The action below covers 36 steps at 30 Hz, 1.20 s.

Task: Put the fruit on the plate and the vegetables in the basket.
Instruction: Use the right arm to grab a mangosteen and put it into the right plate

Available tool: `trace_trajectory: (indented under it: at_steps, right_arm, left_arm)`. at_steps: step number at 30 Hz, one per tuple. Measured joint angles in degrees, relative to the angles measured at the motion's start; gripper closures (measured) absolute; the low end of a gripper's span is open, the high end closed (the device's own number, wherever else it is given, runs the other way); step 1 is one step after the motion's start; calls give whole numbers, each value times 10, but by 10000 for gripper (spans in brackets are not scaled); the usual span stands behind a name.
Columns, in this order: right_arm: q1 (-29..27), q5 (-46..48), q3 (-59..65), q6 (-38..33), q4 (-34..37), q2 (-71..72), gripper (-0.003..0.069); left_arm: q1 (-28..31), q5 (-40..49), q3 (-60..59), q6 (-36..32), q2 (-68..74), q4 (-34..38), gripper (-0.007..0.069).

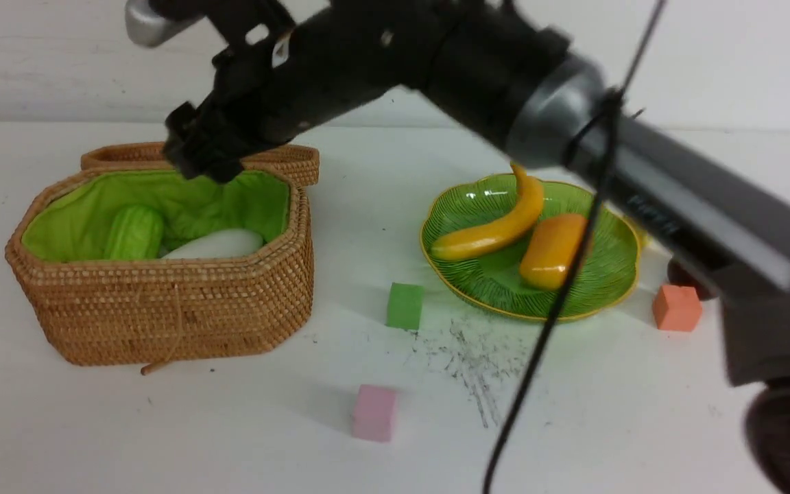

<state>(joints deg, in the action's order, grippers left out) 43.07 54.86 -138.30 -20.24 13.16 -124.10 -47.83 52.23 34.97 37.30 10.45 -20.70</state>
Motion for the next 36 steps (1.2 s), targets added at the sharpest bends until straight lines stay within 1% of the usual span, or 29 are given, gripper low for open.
trace_trajectory:
  at_steps: [1,3,4,5,7,9,13,14,17,19,20,21,22,23,25,27,28,29,30,32,36]
  right_arm:
    - [0,37,-1,14,-18,20,219]
    - [0,120,-4,53,-66,64,355]
    - [0,144,-5,65,-90,82,427]
    - [0,159,-4,81,-118,97,510]
    - [-2,170,8,111,-159,125,617]
    - [-10,172,38,152,-203,159,669]
    - [-60,171,146,212,-252,234,666]
    - [-89,170,177,229,-256,253,662]
    - [-197,168,292,267,-252,307,622]
    - [-273,168,367,279,-228,317,564]
    - [-328,160,407,282,-204,313,516]
    - [-362,146,434,280,-180,303,468]
    - [-381,136,452,276,-160,292,426]
    - [-412,113,467,266,-136,277,369]
    - [-447,82,481,246,-101,247,263]
    - [-470,47,484,229,-74,218,158]
    - [-477,31,484,223,-63,206,104]
    - [-482,20,484,219,-57,198,74]
    - [-489,-15,484,210,-48,173,15]
    - [-490,-45,484,206,-43,153,-13]
    - [-490,-97,477,202,-33,110,-15]
  left_arm:
    - [0,-1,0,-2,0,0,634]
    - [0,-4,0,-10,0,1,634]
    - [0,-5,0,-14,0,3,633]
    - [0,-9,0,-20,0,6,632]
    - [0,-13,0,-34,0,15,633]
    - [0,-19,0,-47,0,27,633]
    - [0,-39,0,-76,0,56,631]
    - [0,-46,0,-86,0,65,631]
    - [0,-62,0,-113,0,92,631]
    - [0,-70,0,-129,0,108,631]
    - [0,-72,0,-138,0,115,631]
    - [0,-74,0,-143,0,118,631]
    - [0,-75,0,-145,0,120,631]
    - [0,-75,0,-148,0,121,630]
    - [0,-78,0,-148,0,124,629]
    - [0,-82,0,-149,0,124,628]
    - [0,-84,0,-149,0,124,627]
    - [0,-86,0,-149,0,124,627]
    - [0,-89,0,-149,0,124,627]
    - [0,-89,0,-149,0,125,626]
    - [0,-89,0,-149,0,125,622]
